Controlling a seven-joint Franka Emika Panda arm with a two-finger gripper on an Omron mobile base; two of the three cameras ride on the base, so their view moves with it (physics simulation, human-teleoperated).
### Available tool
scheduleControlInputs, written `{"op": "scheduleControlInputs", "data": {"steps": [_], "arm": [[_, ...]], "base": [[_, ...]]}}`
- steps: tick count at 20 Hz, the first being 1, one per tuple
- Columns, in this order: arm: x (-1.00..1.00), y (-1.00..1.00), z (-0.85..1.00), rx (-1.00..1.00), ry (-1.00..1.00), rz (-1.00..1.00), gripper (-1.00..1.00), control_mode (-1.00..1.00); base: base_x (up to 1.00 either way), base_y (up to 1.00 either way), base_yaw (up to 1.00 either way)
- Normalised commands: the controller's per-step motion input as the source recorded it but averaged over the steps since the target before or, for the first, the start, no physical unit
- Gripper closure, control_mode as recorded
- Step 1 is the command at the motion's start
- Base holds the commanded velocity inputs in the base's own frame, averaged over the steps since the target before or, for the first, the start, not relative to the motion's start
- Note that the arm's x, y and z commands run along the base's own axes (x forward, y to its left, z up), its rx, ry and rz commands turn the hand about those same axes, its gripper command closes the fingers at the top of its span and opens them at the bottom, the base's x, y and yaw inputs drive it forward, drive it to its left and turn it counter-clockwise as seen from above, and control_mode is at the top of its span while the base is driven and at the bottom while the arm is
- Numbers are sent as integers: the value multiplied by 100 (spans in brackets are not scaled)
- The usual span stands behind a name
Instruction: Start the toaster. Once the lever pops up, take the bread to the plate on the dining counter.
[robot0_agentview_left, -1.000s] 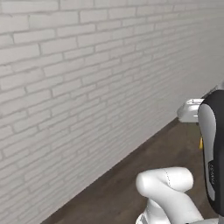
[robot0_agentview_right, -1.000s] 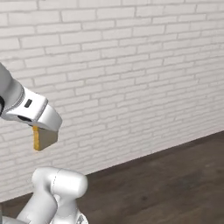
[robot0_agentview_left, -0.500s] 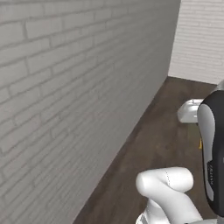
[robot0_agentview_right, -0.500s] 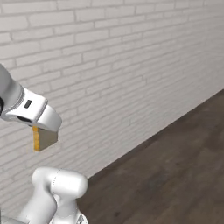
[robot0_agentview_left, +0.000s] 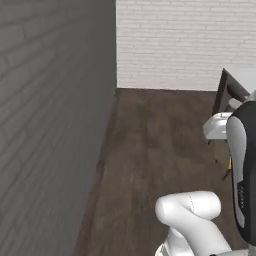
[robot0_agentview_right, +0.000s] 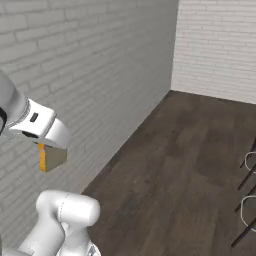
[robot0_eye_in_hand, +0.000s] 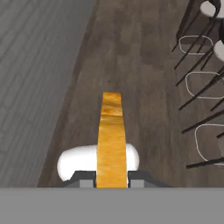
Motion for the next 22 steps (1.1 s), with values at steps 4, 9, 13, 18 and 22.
{"op": "scheduleControlInputs", "data": {"steps": [4,9,13,18,22], "arm": [[0,0,0,0,0,0,100,100],[0,0,0,0,0,0,100,100],[0,0,0,0,0,0,100,100],[0,0,0,0,0,0,100,100],[0,0,0,0,0,0,100,100]], "base": [[67,0,-68],[73,10,-67],[78,26,-66],[70,18,-65],[57,5,-71]]}}
